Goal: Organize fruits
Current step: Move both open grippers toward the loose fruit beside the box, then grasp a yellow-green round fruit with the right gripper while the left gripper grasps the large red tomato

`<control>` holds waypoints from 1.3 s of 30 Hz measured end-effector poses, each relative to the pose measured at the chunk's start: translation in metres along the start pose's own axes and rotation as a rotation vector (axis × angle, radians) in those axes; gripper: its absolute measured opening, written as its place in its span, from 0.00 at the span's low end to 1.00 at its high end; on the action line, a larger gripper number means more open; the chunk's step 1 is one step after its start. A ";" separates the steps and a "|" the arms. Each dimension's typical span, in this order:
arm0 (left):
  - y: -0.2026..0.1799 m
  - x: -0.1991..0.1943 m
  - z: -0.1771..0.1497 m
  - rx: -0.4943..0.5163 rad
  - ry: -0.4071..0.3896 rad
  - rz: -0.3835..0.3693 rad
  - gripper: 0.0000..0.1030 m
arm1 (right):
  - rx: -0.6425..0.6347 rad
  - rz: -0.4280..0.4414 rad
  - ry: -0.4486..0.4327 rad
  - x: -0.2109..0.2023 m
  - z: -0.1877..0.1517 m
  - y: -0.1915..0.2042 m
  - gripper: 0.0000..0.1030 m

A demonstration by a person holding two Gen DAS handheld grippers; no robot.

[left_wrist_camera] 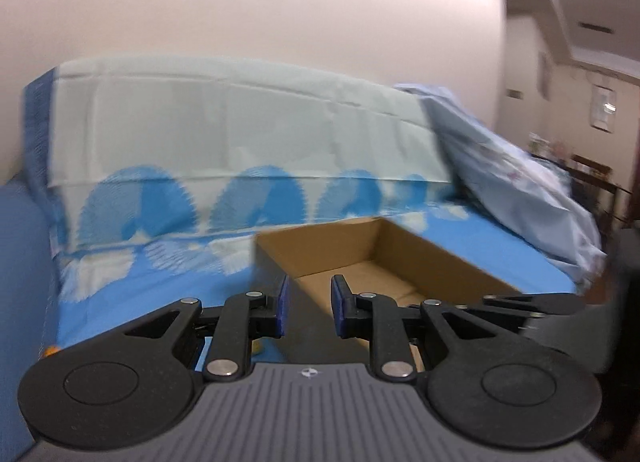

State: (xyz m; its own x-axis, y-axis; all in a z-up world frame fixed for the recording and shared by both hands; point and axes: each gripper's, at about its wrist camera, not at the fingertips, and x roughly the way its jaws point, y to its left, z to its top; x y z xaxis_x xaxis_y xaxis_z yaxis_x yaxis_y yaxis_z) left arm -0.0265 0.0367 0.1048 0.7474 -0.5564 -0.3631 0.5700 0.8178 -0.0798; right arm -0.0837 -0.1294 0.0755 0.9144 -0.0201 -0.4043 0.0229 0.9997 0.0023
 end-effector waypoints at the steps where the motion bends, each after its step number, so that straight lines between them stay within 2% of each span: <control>1: 0.007 0.003 -0.007 -0.016 0.013 0.035 0.24 | -0.032 0.009 0.006 0.001 -0.002 0.009 0.17; 4: 0.026 0.012 -0.024 -0.066 0.053 0.128 0.24 | -0.101 0.036 0.042 0.007 -0.011 0.028 0.17; 8: 0.057 0.019 -0.039 -0.161 0.101 0.201 0.25 | -0.196 0.057 0.109 0.023 -0.026 0.054 0.17; 11: 0.078 0.019 -0.047 -0.230 0.120 0.230 0.27 | -0.294 0.013 0.139 0.039 -0.039 0.074 0.23; 13: 0.089 0.019 -0.050 -0.271 0.124 0.243 0.28 | -0.348 -0.034 0.168 0.054 -0.048 0.082 0.33; 16: 0.100 0.019 -0.050 -0.308 0.130 0.257 0.28 | -0.389 -0.089 0.237 0.078 -0.062 0.090 0.37; 20: 0.102 0.026 -0.050 -0.310 0.147 0.274 0.37 | -0.401 -0.136 0.294 0.099 -0.078 0.098 0.37; 24: 0.100 0.031 -0.051 -0.290 0.164 0.278 0.37 | -0.364 -0.180 0.316 0.113 -0.086 0.100 0.35; 27: 0.101 0.035 -0.053 -0.297 0.171 0.288 0.37 | -0.297 -0.192 0.336 0.120 -0.087 0.096 0.31; 28: 0.102 0.035 -0.053 -0.303 0.172 0.291 0.37 | -0.269 -0.193 0.339 0.122 -0.088 0.093 0.26; 33: 0.115 0.040 -0.056 -0.356 0.204 0.340 0.37 | -0.131 -0.123 0.288 0.115 -0.077 0.085 0.26; 37: 0.128 0.058 -0.063 -0.389 0.290 0.430 0.37 | -0.120 0.005 0.235 0.103 -0.069 0.095 0.26; 39: 0.136 0.066 -0.068 -0.412 0.312 0.453 0.37 | -0.122 0.042 0.245 0.101 -0.070 0.097 0.26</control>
State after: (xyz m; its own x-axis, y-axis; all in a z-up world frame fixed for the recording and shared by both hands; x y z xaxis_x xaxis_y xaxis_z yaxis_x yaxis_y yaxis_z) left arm 0.0770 0.1218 0.0070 0.7131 -0.1287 -0.6891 0.0019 0.9834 -0.1817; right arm -0.0173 -0.0335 -0.0292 0.7880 0.0103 -0.6156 -0.0756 0.9939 -0.0802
